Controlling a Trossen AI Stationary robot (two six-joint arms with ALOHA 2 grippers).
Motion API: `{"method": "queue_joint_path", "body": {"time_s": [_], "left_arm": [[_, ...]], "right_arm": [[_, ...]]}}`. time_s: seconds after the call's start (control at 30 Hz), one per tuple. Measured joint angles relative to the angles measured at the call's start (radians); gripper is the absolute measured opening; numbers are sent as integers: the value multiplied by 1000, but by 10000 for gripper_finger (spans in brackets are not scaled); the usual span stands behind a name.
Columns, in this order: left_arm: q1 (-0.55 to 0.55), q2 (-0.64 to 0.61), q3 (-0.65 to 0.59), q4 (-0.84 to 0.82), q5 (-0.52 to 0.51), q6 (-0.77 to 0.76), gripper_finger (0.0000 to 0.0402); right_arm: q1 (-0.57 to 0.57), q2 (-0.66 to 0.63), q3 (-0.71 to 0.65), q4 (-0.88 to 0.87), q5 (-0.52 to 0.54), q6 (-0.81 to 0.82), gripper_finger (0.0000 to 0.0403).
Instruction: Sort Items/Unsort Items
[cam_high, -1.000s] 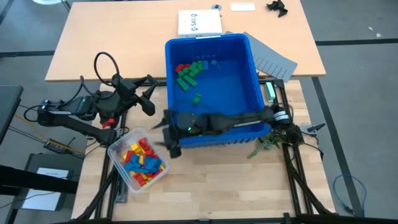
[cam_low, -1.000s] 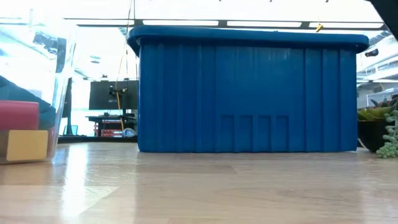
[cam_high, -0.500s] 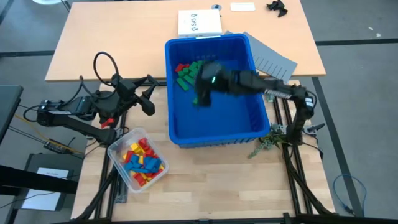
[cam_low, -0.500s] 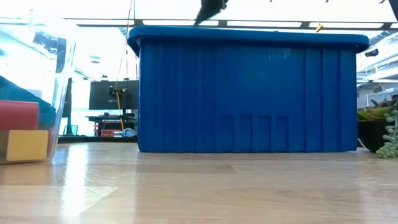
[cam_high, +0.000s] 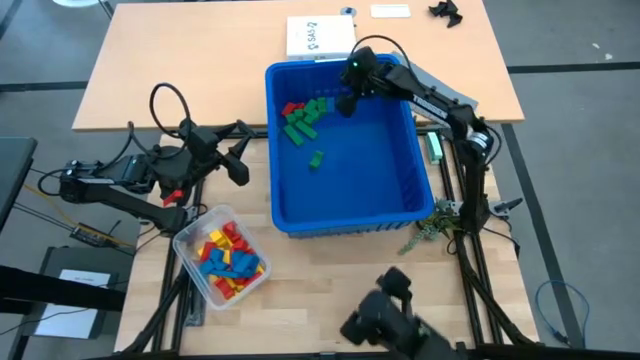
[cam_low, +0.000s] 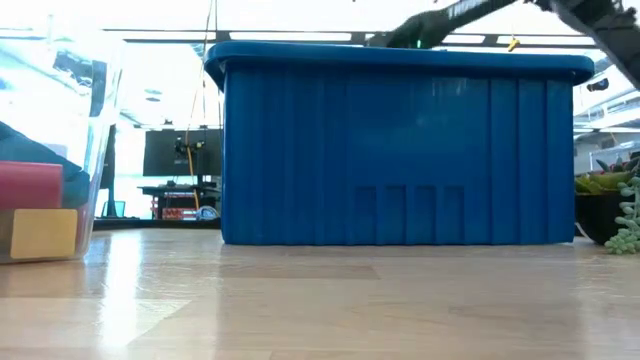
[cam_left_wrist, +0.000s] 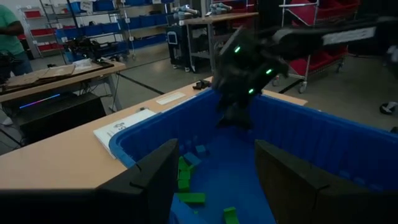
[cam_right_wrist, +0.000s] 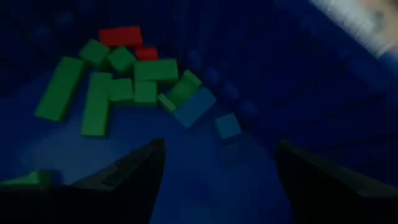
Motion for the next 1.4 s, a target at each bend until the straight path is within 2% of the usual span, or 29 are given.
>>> {"method": "queue_joint_path", "body": {"time_s": [0.1,0.43,0.93,1.2,1.3,1.4], "left_arm": [[0,0,0,1,0,0,218],[0,0,0,0,0,-1,218],[0,0,0,0,0,-1,218],[0,0,0,0,0,-1,218],[0,0,0,1,0,-1,218],[0,0,0,0,0,-1,218]], "right_arm": [[-47,68,0,39,-41,20,300],[-116,233,0,140,-42,26,294],[-141,328,0,206,-38,152,293],[-154,361,-1,115,-26,122,291],[-154,360,-9,116,-33,112,274],[-154,360,-12,136,-43,79,235]]}}
